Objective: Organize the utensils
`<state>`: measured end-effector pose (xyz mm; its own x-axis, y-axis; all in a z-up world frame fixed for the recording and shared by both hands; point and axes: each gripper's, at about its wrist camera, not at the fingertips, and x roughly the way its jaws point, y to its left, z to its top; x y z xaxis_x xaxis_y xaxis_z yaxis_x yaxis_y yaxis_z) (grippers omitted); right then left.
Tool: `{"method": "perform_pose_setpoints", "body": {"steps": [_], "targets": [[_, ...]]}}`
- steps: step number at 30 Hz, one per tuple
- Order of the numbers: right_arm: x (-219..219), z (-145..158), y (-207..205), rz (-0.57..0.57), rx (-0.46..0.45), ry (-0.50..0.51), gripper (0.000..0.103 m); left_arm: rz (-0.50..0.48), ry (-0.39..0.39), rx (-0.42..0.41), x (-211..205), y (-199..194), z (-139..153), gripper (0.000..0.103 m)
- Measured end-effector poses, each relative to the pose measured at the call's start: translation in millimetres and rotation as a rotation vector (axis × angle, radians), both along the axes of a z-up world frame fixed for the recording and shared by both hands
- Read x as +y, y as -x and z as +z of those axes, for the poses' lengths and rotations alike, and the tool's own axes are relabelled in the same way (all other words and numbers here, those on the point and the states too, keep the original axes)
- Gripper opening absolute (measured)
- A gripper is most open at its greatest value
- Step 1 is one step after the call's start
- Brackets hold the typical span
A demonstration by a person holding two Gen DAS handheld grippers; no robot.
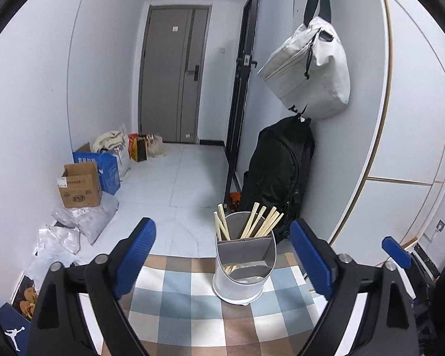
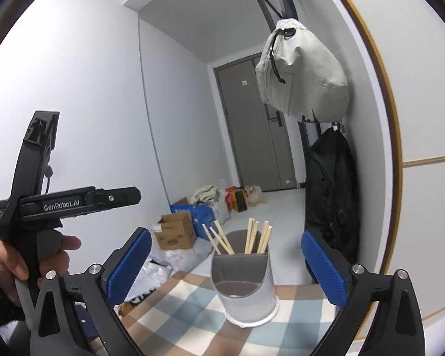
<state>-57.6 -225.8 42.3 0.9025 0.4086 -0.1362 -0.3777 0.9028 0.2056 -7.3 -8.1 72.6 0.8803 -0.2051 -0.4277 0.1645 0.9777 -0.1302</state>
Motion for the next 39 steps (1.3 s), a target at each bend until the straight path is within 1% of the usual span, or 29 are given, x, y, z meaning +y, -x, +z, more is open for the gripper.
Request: {"method": "perform_pose_setpoints", "body": {"steps": [3,6,9,12,15,18,20,22,25,30,34,37,39], "targets": [[2,-1,13,0.001,-0.011,0.007,0.103,0.023,0.006,-0.041,4,15,-2,0.098],[4,-5,27,-0.008,-0.019,0.020,0.103,0.046,0.021,-0.073,9,28,-8,0.101],[4,-11,35,-0.013,-0.016,0.021,0.103,0.045,0.022,-0.076,10,37,-17,0.101],[5,-14,42,-0.018,-0.003,0.018,0.103,0.050,-0.002,-0.080,8,47,-28,0.101],[8,-19,50,-0.031,-0.018,0.020,0.103,0.065,0.001,-0.075,10,55,-43,0.101],[13,-27,56,-0.037,-0.015,0.039,0.103,0.089,0.021,-0.045,14,56,-59,0.101],[18,-30,57,-0.039,-0.017,0.063,0.103,0.108,0.008,-0.029,14,55,-71,0.101],[21,-33,56,-0.044,-0.011,0.079,0.103,0.103,0.007,-0.004,13,52,-77,0.101],[22,-36,55,-0.045,-0.012,0.075,0.103,0.117,-0.012,-0.011,12,51,-79,0.101],[23,-41,46,-0.042,0.019,0.069,0.103,0.135,-0.009,-0.012,11,54,-83,0.101],[27,-44,43,-0.029,0.028,0.083,0.103,0.126,-0.023,-0.018,8,57,-84,0.101],[27,-46,42,-0.025,0.031,0.080,0.103,0.119,-0.049,-0.042,4,61,-82,0.101],[27,-46,41,-0.026,0.035,0.079,0.103,0.114,-0.046,-0.041,4,60,-82,0.101]]}}
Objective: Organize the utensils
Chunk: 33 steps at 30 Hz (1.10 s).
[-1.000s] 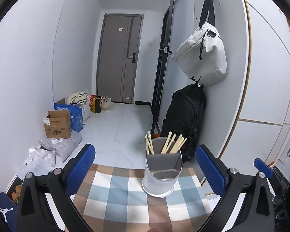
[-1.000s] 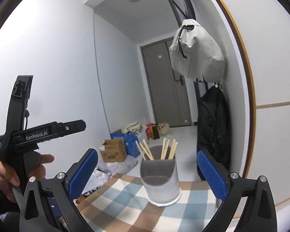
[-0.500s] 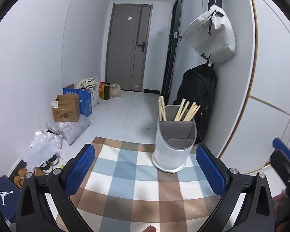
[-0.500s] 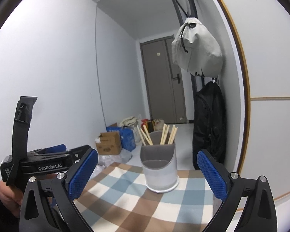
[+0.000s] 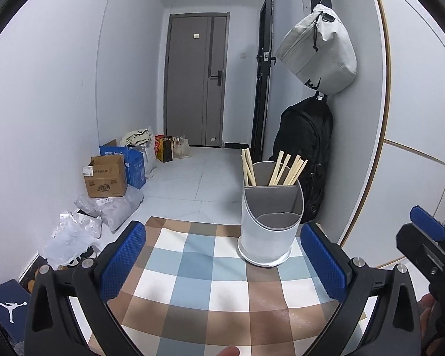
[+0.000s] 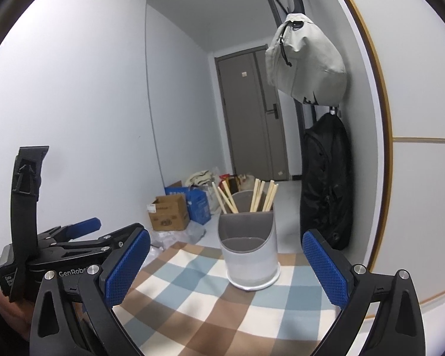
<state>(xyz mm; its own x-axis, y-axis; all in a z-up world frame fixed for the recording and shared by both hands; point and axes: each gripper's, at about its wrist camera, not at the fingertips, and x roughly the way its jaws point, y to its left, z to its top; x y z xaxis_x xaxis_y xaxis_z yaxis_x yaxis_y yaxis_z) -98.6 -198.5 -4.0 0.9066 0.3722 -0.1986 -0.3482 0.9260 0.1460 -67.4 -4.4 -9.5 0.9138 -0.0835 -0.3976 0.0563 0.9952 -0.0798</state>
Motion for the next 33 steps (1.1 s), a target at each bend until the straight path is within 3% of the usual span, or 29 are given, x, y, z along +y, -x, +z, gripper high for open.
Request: {"method": "perform_pose_setpoints", "body": {"steps": [33], "targets": [[6.5,-2.4,2.1,0.014,-0.006,0.025,0.103,-0.008,0.013,0.033,-0.6,-3.7,-4.8,0.101]]}}
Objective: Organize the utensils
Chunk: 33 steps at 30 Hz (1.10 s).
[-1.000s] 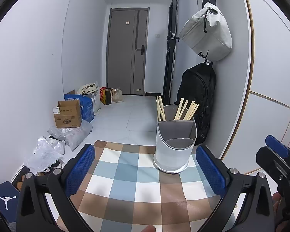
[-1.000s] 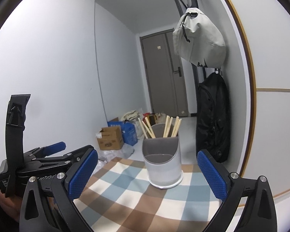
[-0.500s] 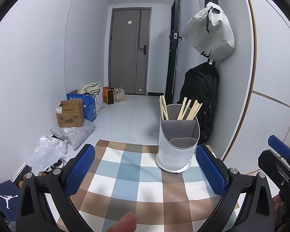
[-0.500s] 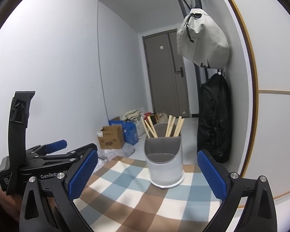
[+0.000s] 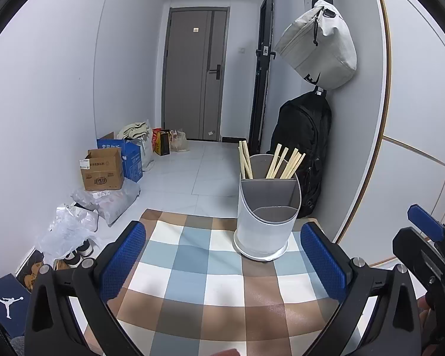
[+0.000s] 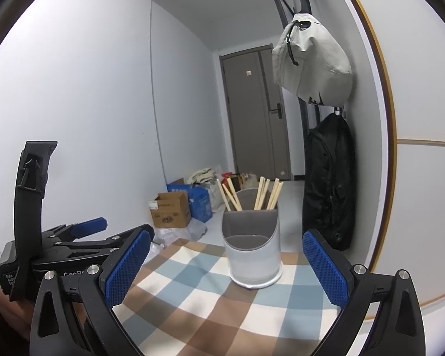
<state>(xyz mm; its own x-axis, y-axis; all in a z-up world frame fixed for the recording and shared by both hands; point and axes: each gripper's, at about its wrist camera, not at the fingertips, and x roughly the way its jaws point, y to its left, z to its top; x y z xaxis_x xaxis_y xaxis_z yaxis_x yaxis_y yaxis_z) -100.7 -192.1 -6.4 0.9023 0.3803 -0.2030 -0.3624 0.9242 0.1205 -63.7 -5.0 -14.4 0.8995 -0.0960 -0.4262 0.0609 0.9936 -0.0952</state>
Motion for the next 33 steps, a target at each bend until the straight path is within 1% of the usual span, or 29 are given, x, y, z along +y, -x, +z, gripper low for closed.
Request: {"method": "perform_pose_setpoints", "body": {"steps": [8,12,33], "targets": [[0.8,-0.5,0.5,0.001,-0.001,0.002,0.103,0.005,-0.007,-0.004,-0.3,0.2,-0.3,0.101],[0.4,-1.3,0.3,-0.003,0.004,0.000,0.103,0.000,0.011,0.010,2.8,-1.1,-2.1,0.101],[1.8,-0.9,-0.1,-0.025,-0.004,0.020,0.103,0.000,0.013,-0.007,2.6,1.2,0.6,0.102]]}}
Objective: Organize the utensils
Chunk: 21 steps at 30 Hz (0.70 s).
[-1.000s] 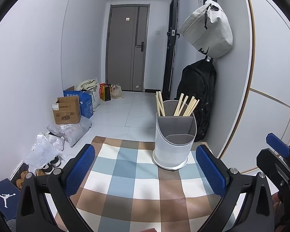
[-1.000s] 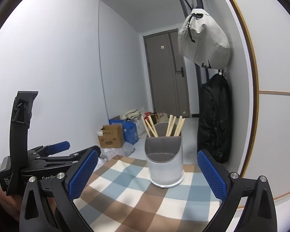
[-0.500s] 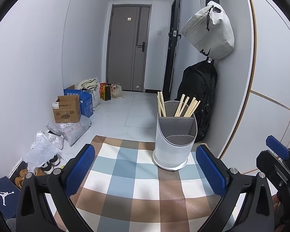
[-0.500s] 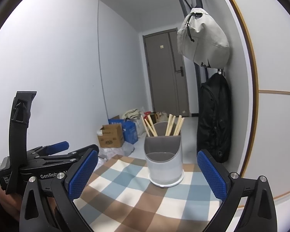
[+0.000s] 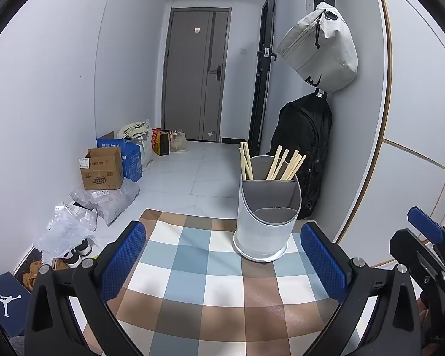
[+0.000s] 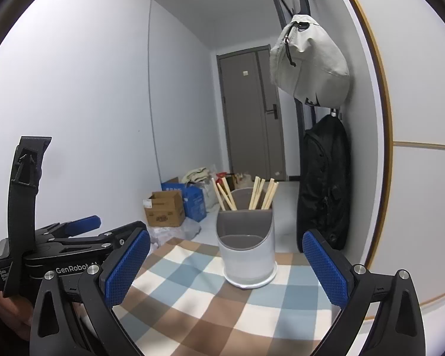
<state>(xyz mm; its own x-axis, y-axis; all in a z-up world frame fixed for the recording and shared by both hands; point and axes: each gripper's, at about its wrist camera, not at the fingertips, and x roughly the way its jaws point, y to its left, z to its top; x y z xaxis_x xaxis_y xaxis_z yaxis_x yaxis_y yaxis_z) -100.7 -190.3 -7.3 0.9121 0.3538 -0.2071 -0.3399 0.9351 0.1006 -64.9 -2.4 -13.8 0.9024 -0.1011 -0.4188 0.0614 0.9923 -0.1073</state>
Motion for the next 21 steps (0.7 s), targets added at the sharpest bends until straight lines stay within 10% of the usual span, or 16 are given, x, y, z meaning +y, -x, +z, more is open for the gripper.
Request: {"method": "perform_pose_setpoints", "body": {"steps": [21], "targets": [[0.7,-0.7,-1.0,0.006,0.002,0.005,0.103,0.005,-0.016,-0.011,-3.0,3.0,-0.6,0.101]]}}
